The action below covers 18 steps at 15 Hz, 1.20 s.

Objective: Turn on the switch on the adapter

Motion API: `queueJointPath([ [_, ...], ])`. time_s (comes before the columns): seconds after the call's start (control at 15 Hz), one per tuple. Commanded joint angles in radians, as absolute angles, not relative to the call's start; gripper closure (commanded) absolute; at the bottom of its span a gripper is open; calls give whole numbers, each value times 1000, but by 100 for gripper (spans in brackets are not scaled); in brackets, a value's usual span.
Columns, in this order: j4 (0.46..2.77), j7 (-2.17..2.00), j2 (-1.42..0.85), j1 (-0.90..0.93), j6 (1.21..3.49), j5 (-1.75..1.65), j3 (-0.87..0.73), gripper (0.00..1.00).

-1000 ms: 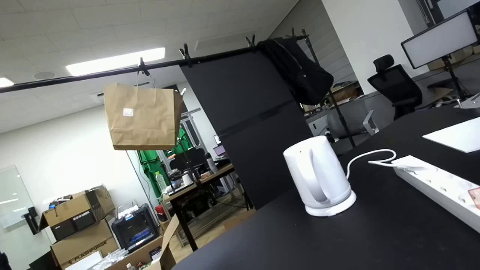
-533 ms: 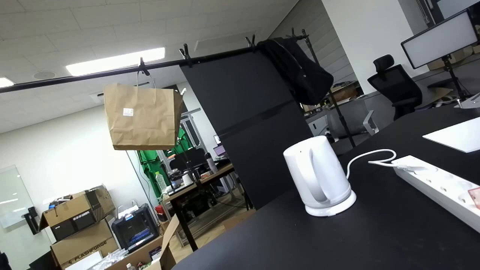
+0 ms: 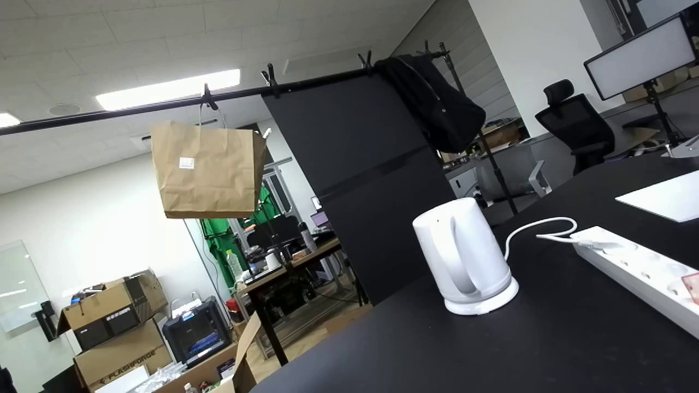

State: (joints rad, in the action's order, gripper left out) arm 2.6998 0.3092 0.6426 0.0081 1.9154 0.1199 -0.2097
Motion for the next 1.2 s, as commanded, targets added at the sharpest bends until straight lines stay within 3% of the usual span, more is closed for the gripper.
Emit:
queueJointPath([
  [0.0, 2655, 360, 585, 28, 1962, 128, -182, 0],
  [0.73, 2275, 404, 177, 87, 2027, 120, -96, 0],
  [0.8, 2237, 328, 132, 73, 2012, 72, -65, 25],
  [0.87, 2213, 261, 100, 64, 2019, 36, -44, 25],
  [1.13, 2122, 21, 5, 67, 1939, 0, 11, 55],
])
